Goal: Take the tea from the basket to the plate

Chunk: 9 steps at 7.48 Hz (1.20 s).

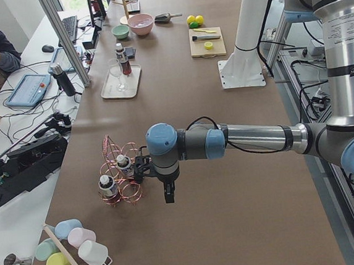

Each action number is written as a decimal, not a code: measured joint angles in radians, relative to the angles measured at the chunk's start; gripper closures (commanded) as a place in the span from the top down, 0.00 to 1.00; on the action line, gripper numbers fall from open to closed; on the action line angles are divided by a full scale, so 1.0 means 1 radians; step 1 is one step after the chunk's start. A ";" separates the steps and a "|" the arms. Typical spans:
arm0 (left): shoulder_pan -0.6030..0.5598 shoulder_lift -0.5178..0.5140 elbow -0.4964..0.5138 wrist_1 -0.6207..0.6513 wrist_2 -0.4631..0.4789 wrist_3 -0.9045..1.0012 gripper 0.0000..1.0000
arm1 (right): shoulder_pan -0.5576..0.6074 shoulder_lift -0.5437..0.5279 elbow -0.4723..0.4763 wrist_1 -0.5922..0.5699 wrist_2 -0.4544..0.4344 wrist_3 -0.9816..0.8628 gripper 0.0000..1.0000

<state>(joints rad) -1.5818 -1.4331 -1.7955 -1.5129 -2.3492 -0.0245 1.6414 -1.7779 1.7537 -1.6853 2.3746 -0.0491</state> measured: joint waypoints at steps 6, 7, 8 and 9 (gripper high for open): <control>0.003 0.003 0.029 -0.068 -0.004 -0.014 0.98 | 0.001 -0.002 0.002 -0.005 0.001 0.000 1.00; 0.003 0.003 0.027 -0.069 -0.005 -0.014 0.98 | 0.001 -0.003 0.002 -0.005 0.001 0.000 1.00; 0.003 0.002 0.025 -0.069 -0.005 -0.014 0.98 | 0.001 -0.003 0.003 -0.005 0.001 0.000 1.00; 0.003 0.000 0.025 -0.070 -0.005 -0.013 0.98 | 0.001 -0.003 0.003 -0.005 0.002 0.000 1.00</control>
<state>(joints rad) -1.5785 -1.4329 -1.7701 -1.5828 -2.3546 -0.0377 1.6429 -1.7809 1.7563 -1.6905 2.3761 -0.0491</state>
